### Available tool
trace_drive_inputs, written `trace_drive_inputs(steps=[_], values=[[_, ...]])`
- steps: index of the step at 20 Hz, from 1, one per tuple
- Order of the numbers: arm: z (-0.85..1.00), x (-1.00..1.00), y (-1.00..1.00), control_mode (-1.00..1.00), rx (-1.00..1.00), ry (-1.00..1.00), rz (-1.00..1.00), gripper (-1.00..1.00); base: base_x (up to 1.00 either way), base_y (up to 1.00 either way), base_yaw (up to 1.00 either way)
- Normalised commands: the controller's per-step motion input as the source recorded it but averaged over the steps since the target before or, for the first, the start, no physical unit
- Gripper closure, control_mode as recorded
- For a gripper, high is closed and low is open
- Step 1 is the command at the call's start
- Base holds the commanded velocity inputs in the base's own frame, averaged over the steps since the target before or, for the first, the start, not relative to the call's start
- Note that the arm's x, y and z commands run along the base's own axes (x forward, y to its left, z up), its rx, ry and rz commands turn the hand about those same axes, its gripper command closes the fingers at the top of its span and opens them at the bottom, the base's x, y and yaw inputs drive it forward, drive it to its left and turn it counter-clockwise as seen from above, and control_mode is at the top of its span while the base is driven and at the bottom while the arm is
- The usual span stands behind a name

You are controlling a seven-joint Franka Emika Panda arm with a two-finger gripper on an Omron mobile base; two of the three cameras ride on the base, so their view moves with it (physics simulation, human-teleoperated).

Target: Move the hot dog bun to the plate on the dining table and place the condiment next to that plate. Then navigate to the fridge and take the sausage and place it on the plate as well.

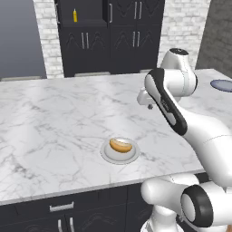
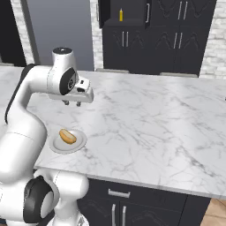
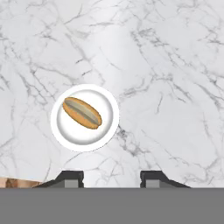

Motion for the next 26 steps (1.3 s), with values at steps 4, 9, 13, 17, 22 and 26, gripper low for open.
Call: trace_drive_inputs(steps=[4,9,13,17,22,26], values=[[-0.05,-0.14,0.04,-1.0,0.0,0.0,0.02,-1.0,0.0,0.0,0.0],[-0.46,-0.06,0.54,-1.0,-0.13,0.01,0.29,-1.0,0.0,0.0,0.0],[-0.46,0.02,0.49,-1.0,-0.11,0.09,0.39,-1.0,0.0,0.0,0.0],[-0.58,0.11,0.35,-1.0,-0.1,0.18,0.43,-1.0,0.0,0.0,0.0],[-0.54,0.05,0.26,-1.0,-0.1,0.29,0.31,-1.0,0.0,0.0,0.0],[-0.51,0.18,0.07,-1.0,-0.04,0.04,0.04,-1.0,0.0,0.0,0.0]])
